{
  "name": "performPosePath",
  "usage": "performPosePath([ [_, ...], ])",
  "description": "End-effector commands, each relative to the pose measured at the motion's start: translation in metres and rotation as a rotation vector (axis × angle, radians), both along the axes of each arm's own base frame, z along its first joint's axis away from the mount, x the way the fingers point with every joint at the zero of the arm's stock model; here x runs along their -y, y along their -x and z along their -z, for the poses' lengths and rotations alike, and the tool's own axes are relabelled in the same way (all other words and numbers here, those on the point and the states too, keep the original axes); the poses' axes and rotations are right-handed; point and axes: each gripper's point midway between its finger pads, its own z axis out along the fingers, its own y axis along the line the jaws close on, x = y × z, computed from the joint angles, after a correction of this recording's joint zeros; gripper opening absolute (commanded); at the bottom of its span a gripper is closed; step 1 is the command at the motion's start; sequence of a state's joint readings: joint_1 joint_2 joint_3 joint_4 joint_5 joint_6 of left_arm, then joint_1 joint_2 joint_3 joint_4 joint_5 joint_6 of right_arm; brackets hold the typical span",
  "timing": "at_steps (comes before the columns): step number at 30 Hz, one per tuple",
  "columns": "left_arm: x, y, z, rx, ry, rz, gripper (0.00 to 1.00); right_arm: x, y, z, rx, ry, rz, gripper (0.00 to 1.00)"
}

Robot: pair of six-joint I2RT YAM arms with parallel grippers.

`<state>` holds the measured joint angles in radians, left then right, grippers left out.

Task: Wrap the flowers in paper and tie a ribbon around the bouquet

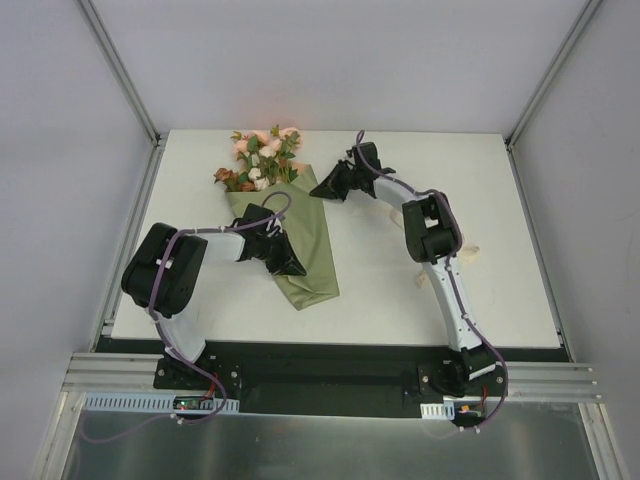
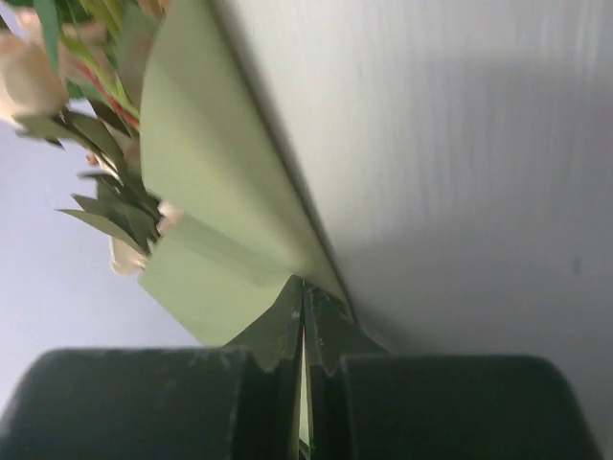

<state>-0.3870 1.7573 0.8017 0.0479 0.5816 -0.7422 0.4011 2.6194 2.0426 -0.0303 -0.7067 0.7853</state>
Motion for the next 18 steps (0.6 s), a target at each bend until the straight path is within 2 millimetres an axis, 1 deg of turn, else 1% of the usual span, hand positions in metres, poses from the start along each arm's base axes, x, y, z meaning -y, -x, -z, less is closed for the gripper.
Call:
performPosePath([
  [1, -0.02, 0.028, 0.018, -0.063, -0.113, 0.019, 0.0, 0.007, -0.027, 0.008, -0.105, 0.077, 0.116, 0.01],
  [2, -0.02, 0.028, 0.017, -0.059, -0.11, 0.021, 0.0, 0.008, -0.03, 0.019, -0.129, 0.077, 0.13, 0.0],
  [3, -0.02, 0.029, 0.017, -0.063, -0.112, 0.021, 0.0, 0.008, -0.035, 0.019, -0.146, 0.065, 0.151, 0.01],
  [4, -0.02, 0.029, 0.017, -0.065, -0.113, 0.021, 0.0, 0.006, -0.045, 0.008, -0.119, 0.052, 0.167, 0.0],
  [5, -0.021, 0.031, 0.018, -0.069, -0.114, 0.02, 0.0, 0.007, -0.049, 0.009, -0.12, 0.054, 0.182, 0.0],
  [6, -0.021, 0.032, 0.018, -0.071, -0.114, 0.02, 0.0, 0.008, -0.054, 0.016, -0.129, 0.058, 0.203, 0.0],
  [7, -0.021, 0.033, 0.018, -0.074, -0.116, 0.019, 0.0, 0.008, -0.061, 0.01, -0.111, 0.047, 0.215, 0.01],
  [10, -0.021, 0.035, 0.019, -0.08, -0.116, 0.017, 0.0, 0.013, -0.076, 0.014, -0.094, 0.039, 0.275, 0.0],
  [11, -0.022, 0.035, 0.02, -0.085, -0.119, 0.017, 0.0, 0.016, -0.083, 0.012, -0.075, 0.037, 0.291, 0.0],
  [12, -0.021, 0.036, 0.021, -0.09, -0.12, 0.019, 0.0, 0.018, -0.093, 0.015, -0.036, 0.029, 0.313, 0.0],
  [13, -0.021, 0.036, 0.022, -0.094, -0.117, 0.021, 0.0, 0.023, -0.104, 0.013, 0.007, 0.013, 0.331, 0.0],
  [14, -0.021, 0.038, 0.026, -0.11, -0.12, 0.023, 0.0, 0.022, -0.117, 0.0, 0.1, -0.014, 0.333, 0.0],
  [15, -0.021, 0.038, 0.028, -0.114, -0.123, 0.024, 0.0, 0.026, -0.123, -0.003, 0.147, 0.003, 0.33, 0.0],
  [16, -0.023, 0.037, 0.031, -0.111, -0.137, 0.023, 0.0, 0.033, -0.125, -0.008, 0.211, 0.032, 0.291, 0.0],
  [17, -0.025, 0.039, 0.034, -0.12, -0.144, 0.023, 0.0, 0.034, -0.126, -0.025, 0.27, 0.014, 0.264, 0.0],
  [18, -0.025, 0.039, 0.035, -0.118, -0.147, 0.026, 0.0, 0.038, -0.109, -0.005, 0.223, 0.033, 0.211, 0.0],
])
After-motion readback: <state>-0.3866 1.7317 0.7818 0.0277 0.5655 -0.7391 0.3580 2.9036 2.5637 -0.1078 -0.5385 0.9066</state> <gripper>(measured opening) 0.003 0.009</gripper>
